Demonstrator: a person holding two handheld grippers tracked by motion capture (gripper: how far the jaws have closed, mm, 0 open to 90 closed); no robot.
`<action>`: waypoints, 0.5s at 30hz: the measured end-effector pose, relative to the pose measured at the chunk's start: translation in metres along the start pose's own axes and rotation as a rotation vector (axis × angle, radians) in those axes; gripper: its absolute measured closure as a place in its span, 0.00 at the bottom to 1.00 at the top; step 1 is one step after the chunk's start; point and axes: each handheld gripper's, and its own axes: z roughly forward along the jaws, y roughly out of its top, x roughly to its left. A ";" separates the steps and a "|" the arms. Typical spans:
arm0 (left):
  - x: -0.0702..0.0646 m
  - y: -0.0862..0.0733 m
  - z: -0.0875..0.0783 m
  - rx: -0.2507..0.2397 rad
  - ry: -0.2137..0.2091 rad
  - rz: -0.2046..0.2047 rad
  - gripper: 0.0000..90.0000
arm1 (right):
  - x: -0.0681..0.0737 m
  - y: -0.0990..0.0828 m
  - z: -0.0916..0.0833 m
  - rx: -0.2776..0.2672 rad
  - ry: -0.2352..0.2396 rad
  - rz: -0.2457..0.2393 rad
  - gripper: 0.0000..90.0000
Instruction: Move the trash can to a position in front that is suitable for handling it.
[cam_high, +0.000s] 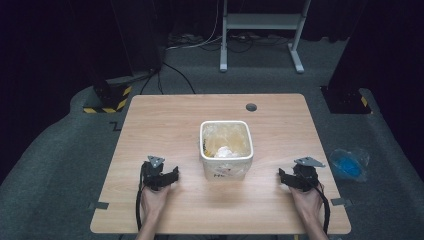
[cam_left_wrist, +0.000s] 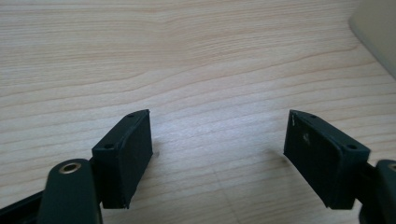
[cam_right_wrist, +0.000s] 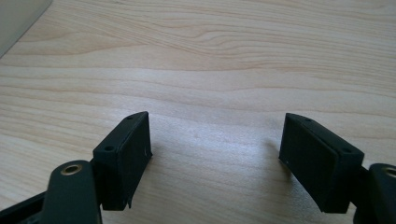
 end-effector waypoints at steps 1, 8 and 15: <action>-0.001 0.000 -0.001 -0.005 -0.001 0.000 0.27 | 0.001 0.001 -0.001 -0.003 0.003 0.002 0.28; -0.019 0.011 -0.001 -0.009 -0.045 0.010 0.26 | 0.017 0.009 -0.002 -0.025 0.052 -0.016 0.29; -0.032 0.015 0.001 -0.003 -0.090 0.004 0.26 | 0.039 0.014 0.002 -0.026 0.110 -0.046 0.29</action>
